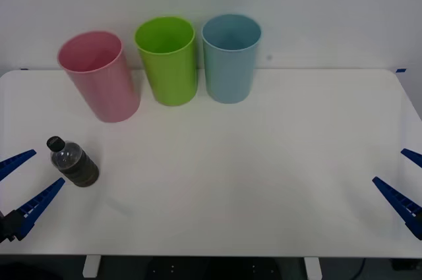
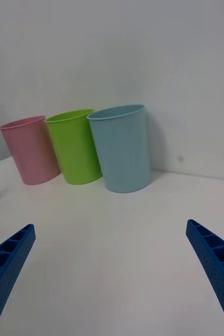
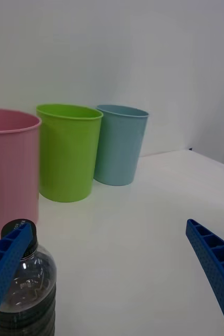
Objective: Grasp the object on the table and drop it into the matching bin: aluminum can to the light blue bin, PET bottle to the pink bin.
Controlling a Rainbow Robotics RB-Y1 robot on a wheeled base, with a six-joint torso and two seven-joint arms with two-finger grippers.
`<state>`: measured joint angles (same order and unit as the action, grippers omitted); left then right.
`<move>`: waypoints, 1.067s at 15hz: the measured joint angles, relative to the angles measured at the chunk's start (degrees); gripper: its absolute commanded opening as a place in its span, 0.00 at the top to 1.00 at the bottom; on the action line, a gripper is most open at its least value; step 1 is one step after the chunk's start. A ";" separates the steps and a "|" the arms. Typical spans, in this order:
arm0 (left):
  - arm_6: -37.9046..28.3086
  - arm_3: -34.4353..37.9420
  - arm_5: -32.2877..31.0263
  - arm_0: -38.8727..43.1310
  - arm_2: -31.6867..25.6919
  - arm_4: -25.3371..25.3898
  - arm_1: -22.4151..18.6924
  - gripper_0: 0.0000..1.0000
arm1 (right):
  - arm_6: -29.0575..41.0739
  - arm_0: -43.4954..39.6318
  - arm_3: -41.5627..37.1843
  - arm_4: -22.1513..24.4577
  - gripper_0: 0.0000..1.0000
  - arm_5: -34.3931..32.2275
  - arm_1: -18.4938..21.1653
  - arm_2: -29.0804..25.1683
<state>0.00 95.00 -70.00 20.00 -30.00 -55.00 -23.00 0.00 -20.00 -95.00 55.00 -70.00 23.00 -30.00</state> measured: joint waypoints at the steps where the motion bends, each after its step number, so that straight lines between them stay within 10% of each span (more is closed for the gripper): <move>1: 0.00 0.00 0.00 0.00 0.00 0.00 0.00 0.00 | 0.00 0.00 0.00 0.00 0.00 0.00 0.00 0.00; 16: 0.37 -8.10 4.90 0.40 -0.86 2.50 -3.49 0.00 | 0.00 0.00 0.00 0.00 0.00 0.00 0.00 0.00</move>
<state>0.37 86.90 -65.10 20.40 -30.86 -52.50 -26.49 0.00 -20.00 -95.00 55.00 -70.00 23.00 -30.00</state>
